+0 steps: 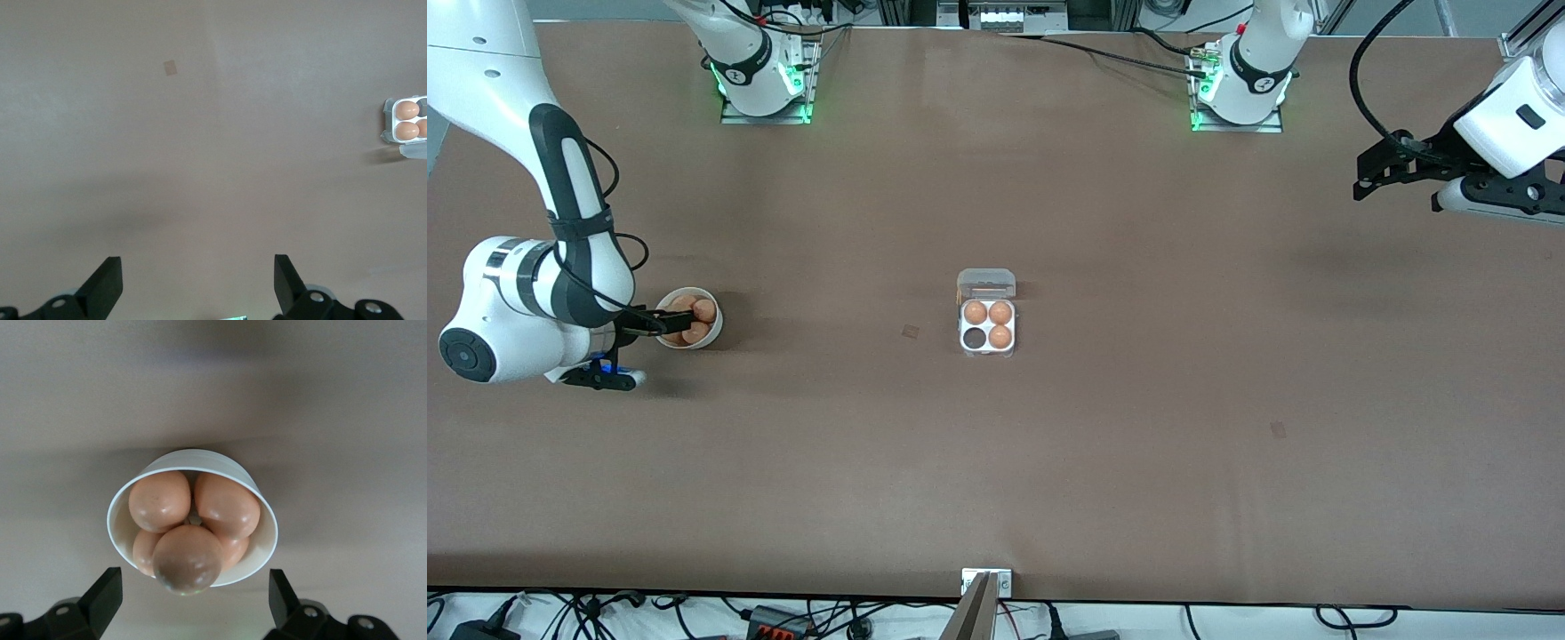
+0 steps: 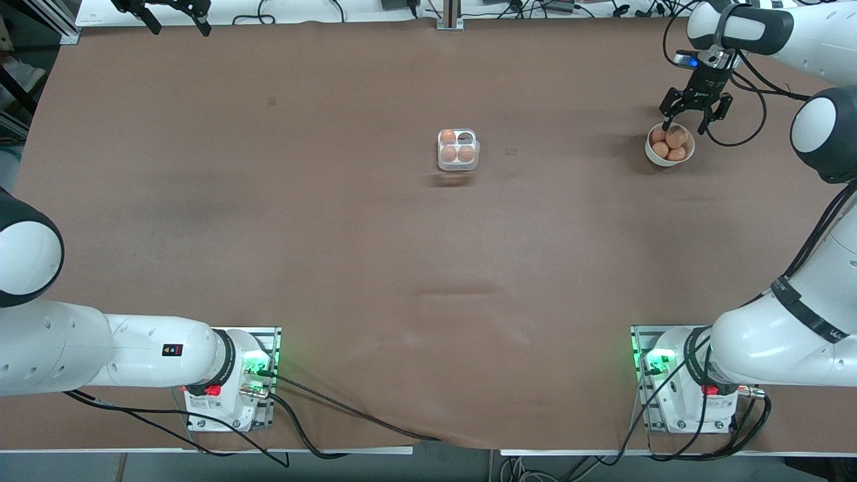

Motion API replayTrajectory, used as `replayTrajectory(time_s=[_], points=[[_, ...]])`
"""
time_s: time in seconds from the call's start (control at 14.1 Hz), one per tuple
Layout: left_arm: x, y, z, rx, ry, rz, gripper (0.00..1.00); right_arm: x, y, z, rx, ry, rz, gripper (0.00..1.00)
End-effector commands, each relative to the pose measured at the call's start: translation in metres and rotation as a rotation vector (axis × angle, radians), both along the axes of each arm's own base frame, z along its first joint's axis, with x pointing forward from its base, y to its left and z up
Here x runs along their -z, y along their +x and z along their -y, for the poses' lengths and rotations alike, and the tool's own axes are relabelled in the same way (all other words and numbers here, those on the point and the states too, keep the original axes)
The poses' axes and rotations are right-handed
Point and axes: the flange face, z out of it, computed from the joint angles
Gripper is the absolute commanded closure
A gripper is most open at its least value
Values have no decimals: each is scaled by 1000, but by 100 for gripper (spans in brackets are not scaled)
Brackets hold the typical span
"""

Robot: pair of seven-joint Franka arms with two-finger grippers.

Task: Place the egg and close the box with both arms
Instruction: 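Grasp one brown egg from the bowl with the right gripper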

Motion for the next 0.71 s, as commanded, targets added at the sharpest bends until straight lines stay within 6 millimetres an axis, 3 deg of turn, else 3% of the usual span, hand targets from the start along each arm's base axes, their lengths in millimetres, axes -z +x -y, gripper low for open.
replayTrajectory(time_s=[0.0,0.64], points=[[-6,4,-3,10,12,-4,0,3,-1,1,18,14,2,12],[-5,5,-1,13,10,-4,0,15,-3,0,18,15,-16,25]])
